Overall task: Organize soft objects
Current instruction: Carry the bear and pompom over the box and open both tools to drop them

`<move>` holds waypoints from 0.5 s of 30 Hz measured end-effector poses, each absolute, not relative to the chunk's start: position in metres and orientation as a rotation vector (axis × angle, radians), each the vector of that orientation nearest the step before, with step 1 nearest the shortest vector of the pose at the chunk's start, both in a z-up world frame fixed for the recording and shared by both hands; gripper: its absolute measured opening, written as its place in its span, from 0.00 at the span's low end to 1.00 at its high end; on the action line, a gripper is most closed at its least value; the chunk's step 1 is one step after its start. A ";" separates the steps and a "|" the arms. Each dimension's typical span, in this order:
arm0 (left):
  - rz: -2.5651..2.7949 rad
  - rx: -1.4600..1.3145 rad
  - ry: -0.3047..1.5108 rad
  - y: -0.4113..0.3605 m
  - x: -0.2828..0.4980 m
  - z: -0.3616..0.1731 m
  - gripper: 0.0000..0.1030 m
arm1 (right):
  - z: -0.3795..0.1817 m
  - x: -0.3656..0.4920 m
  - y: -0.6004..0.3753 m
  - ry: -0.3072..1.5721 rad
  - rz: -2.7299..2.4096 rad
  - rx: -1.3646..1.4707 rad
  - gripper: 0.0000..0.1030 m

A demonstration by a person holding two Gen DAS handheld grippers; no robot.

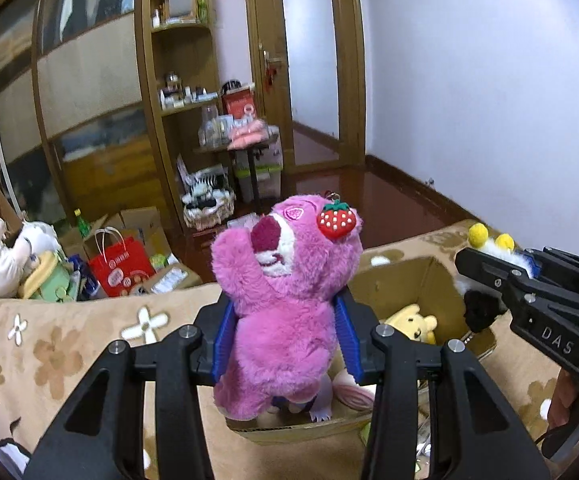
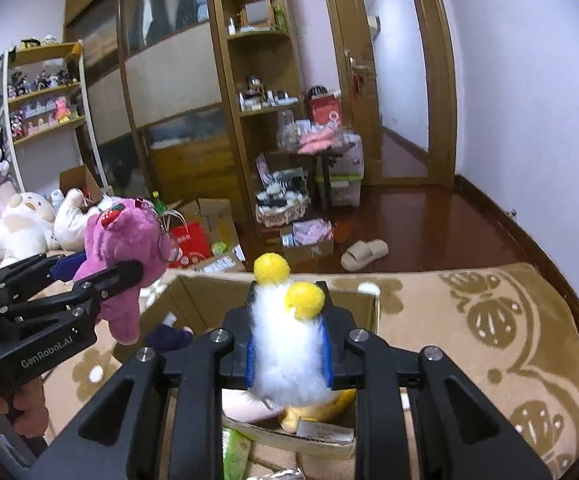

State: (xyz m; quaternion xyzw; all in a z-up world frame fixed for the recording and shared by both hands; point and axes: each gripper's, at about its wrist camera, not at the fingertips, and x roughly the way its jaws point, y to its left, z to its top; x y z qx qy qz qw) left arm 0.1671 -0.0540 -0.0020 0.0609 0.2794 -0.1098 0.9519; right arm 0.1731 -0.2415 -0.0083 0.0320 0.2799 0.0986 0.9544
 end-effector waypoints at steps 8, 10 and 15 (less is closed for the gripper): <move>-0.231 0.094 0.664 -0.054 0.186 -0.031 0.42 | -0.047 0.184 -0.246 0.669 0.179 0.042 0.24; -0.242 0.087 0.692 -0.055 0.189 -0.038 0.42 | -0.052 0.185 -0.246 0.680 0.176 0.048 0.24; -0.262 0.088 0.759 -0.060 0.197 -0.053 0.45 | -0.057 0.188 -0.247 0.694 0.172 0.055 0.24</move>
